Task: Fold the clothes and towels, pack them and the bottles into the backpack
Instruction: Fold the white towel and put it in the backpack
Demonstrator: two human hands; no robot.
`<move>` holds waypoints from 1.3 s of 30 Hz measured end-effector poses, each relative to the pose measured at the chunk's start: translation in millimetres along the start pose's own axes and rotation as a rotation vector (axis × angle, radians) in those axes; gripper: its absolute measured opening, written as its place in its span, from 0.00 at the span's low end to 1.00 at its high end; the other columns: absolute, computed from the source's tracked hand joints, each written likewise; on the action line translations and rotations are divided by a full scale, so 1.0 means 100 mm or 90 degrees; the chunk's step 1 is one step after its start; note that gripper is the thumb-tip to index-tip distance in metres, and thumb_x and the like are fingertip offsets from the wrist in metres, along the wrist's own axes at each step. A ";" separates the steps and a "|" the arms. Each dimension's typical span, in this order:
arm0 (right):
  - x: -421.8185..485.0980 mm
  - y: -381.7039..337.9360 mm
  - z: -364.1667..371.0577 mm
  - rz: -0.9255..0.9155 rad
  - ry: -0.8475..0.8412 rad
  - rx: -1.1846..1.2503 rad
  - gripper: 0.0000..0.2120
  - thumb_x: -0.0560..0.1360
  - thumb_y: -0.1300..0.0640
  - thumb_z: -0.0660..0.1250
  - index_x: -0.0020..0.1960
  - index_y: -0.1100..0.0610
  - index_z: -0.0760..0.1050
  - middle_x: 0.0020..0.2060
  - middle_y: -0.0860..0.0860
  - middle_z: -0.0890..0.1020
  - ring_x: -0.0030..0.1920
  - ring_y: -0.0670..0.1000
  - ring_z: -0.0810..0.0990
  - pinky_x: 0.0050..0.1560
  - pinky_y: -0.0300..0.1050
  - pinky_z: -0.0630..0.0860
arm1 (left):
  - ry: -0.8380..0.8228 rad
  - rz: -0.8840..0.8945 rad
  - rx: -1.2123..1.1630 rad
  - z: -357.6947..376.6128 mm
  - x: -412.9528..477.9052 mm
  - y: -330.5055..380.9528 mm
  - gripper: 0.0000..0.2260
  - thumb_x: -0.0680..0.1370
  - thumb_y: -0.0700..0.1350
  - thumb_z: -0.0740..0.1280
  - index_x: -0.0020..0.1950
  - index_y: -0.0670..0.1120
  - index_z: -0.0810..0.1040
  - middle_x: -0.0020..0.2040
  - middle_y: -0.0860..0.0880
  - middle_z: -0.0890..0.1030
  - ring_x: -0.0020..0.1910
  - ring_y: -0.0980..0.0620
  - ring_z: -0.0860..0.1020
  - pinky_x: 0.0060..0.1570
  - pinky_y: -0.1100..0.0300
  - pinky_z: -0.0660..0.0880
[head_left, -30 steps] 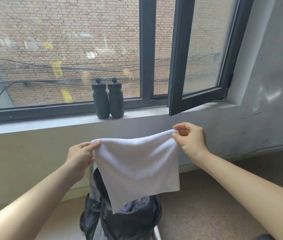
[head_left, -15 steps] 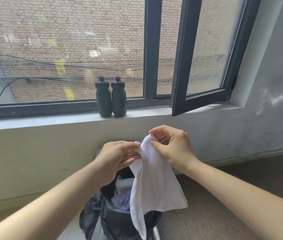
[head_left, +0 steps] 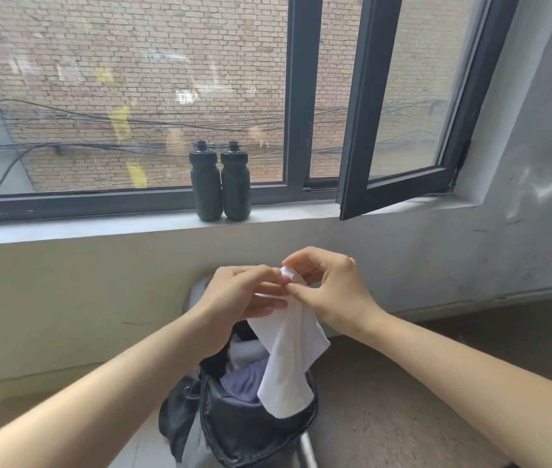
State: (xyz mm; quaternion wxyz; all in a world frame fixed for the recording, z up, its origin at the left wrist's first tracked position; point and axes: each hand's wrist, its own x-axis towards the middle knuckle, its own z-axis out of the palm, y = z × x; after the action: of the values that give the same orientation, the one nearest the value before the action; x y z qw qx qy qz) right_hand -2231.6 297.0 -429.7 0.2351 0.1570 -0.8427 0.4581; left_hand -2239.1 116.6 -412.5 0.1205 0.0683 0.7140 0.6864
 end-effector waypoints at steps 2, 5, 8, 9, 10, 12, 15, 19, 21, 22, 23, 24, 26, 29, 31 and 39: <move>0.04 0.02 -0.03 0.043 0.022 0.052 0.11 0.72 0.64 0.77 0.48 0.50 0.84 0.41 0.47 0.86 0.42 0.47 0.85 0.46 0.37 0.80 | 0.057 0.069 0.039 -0.08 0.02 0.00 0.08 0.78 0.40 0.68 0.47 0.37 0.85 0.43 0.43 0.88 0.42 0.43 0.87 0.43 0.57 0.77; 0.07 0.07 -0.10 0.103 0.022 0.125 0.15 0.72 0.67 0.75 0.47 0.47 0.83 0.43 0.48 0.87 0.45 0.50 0.85 0.47 0.38 0.80 | 0.124 0.133 0.087 -0.31 0.12 -0.06 0.07 0.70 0.43 0.71 0.44 0.41 0.84 0.38 0.46 0.84 0.38 0.48 0.82 0.36 0.63 0.75; 0.07 0.10 -0.18 0.147 0.010 0.208 0.14 0.73 0.68 0.75 0.49 0.49 0.84 0.42 0.46 0.87 0.43 0.46 0.83 0.45 0.37 0.79 | 0.025 0.112 0.228 -0.54 0.20 -0.21 0.22 0.62 0.51 0.74 0.56 0.53 0.83 0.51 0.50 0.84 0.48 0.54 0.82 0.47 0.65 0.77; 0.07 0.10 -0.20 0.159 0.009 0.229 0.14 0.73 0.68 0.75 0.50 0.50 0.84 0.41 0.45 0.86 0.42 0.45 0.83 0.44 0.36 0.78 | -0.038 0.088 0.279 -0.59 0.21 -0.27 0.28 0.60 0.55 0.76 0.61 0.58 0.81 0.56 0.51 0.83 0.54 0.55 0.81 0.53 0.63 0.77; 0.07 0.11 -0.22 0.169 0.009 0.243 0.13 0.73 0.68 0.75 0.51 0.52 0.84 0.41 0.45 0.86 0.42 0.44 0.83 0.45 0.36 0.78 | -0.103 0.064 0.321 -0.62 0.21 -0.34 0.33 0.59 0.58 0.78 0.64 0.60 0.79 0.59 0.52 0.82 0.58 0.56 0.80 0.57 0.62 0.77; 0.08 0.14 -0.23 0.185 0.007 0.267 0.14 0.73 0.69 0.75 0.52 0.53 0.83 0.43 0.48 0.87 0.43 0.45 0.82 0.46 0.37 0.78 | -0.202 0.031 0.378 -0.60 0.20 -0.44 0.36 0.60 0.58 0.82 0.67 0.63 0.77 0.60 0.53 0.82 0.61 0.56 0.80 0.61 0.58 0.77; 0.08 0.17 -0.24 0.199 0.000 0.298 0.14 0.73 0.70 0.74 0.52 0.54 0.83 0.44 0.50 0.86 0.43 0.46 0.81 0.47 0.38 0.78 | -0.239 0.061 0.406 -0.48 0.19 -0.49 0.26 0.67 0.48 0.83 0.63 0.57 0.80 0.55 0.51 0.85 0.55 0.55 0.83 0.57 0.58 0.80; 0.07 0.20 -0.26 0.201 -0.009 0.292 0.14 0.74 0.70 0.74 0.51 0.52 0.83 0.43 0.47 0.85 0.41 0.43 0.81 0.45 0.35 0.78 | -0.165 0.117 0.349 -0.41 0.23 -0.46 0.08 0.73 0.40 0.78 0.50 0.44 0.84 0.45 0.41 0.86 0.41 0.54 0.82 0.47 0.58 0.77; 0.08 0.23 -0.28 0.202 0.007 0.270 0.14 0.74 0.69 0.73 0.51 0.52 0.83 0.46 0.49 0.85 0.43 0.45 0.81 0.46 0.36 0.79 | -0.126 0.135 0.324 -0.42 0.25 -0.46 0.04 0.76 0.39 0.77 0.49 0.41 0.85 0.44 0.43 0.87 0.42 0.53 0.84 0.47 0.62 0.78; 0.08 0.25 -0.29 0.204 0.015 0.251 0.14 0.75 0.69 0.73 0.51 0.52 0.83 0.48 0.51 0.85 0.44 0.46 0.81 0.47 0.37 0.80 | -0.101 0.146 0.307 -0.43 0.26 -0.45 0.04 0.76 0.39 0.76 0.49 0.40 0.85 0.45 0.43 0.87 0.43 0.53 0.84 0.48 0.63 0.78; 0.09 0.28 -0.30 0.209 0.021 0.227 0.14 0.75 0.69 0.73 0.51 0.51 0.82 0.49 0.52 0.85 0.45 0.47 0.80 0.48 0.38 0.80 | -0.072 0.161 0.290 -0.45 0.27 -0.45 0.04 0.76 0.39 0.76 0.48 0.40 0.85 0.45 0.43 0.88 0.44 0.52 0.84 0.49 0.62 0.78; 0.09 0.30 -0.31 0.213 0.020 0.200 0.14 0.75 0.69 0.72 0.51 0.50 0.82 0.50 0.53 0.85 0.45 0.48 0.80 0.49 0.39 0.81 | -0.044 0.178 0.272 -0.46 0.29 -0.44 0.03 0.76 0.40 0.76 0.48 0.41 0.86 0.45 0.43 0.88 0.44 0.52 0.84 0.51 0.60 0.78; 0.09 0.34 -0.31 0.215 0.002 0.154 0.14 0.76 0.69 0.72 0.51 0.50 0.82 0.50 0.54 0.85 0.46 0.49 0.81 0.49 0.40 0.82 | 0.001 0.212 0.237 -0.48 0.32 -0.43 0.02 0.77 0.40 0.76 0.47 0.43 0.86 0.44 0.44 0.88 0.43 0.52 0.84 0.49 0.57 0.79; 0.09 0.37 -0.31 0.187 -0.023 0.071 0.13 0.77 0.67 0.71 0.56 0.52 0.82 0.48 0.51 0.84 0.46 0.47 0.82 0.46 0.35 0.79 | 0.085 0.344 0.267 -0.47 0.34 -0.40 0.02 0.76 0.40 0.77 0.46 0.47 0.87 0.41 0.48 0.87 0.39 0.51 0.84 0.42 0.58 0.80; 0.10 0.38 -0.31 0.165 -0.034 0.035 0.14 0.76 0.68 0.71 0.59 0.56 0.82 0.50 0.51 0.85 0.48 0.46 0.83 0.50 0.35 0.79 | 0.116 0.450 0.328 -0.46 0.34 -0.34 0.05 0.76 0.40 0.76 0.47 0.49 0.87 0.41 0.51 0.86 0.38 0.49 0.83 0.42 0.57 0.80; 0.10 0.36 -0.31 0.117 -0.011 -0.017 0.10 0.77 0.68 0.70 0.54 0.57 0.84 0.48 0.50 0.86 0.47 0.46 0.83 0.48 0.31 0.78 | -0.118 0.423 0.623 -0.50 0.39 -0.43 0.09 0.80 0.43 0.72 0.57 0.54 0.85 0.47 0.52 0.78 0.43 0.51 0.79 0.47 0.54 0.78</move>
State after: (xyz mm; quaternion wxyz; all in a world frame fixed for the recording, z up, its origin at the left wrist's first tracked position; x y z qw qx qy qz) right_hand -2249.3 341.9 -434.6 0.1868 0.0798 -0.8618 0.4649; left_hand -2287.1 76.5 -456.5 -0.0842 0.3948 0.8743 0.2697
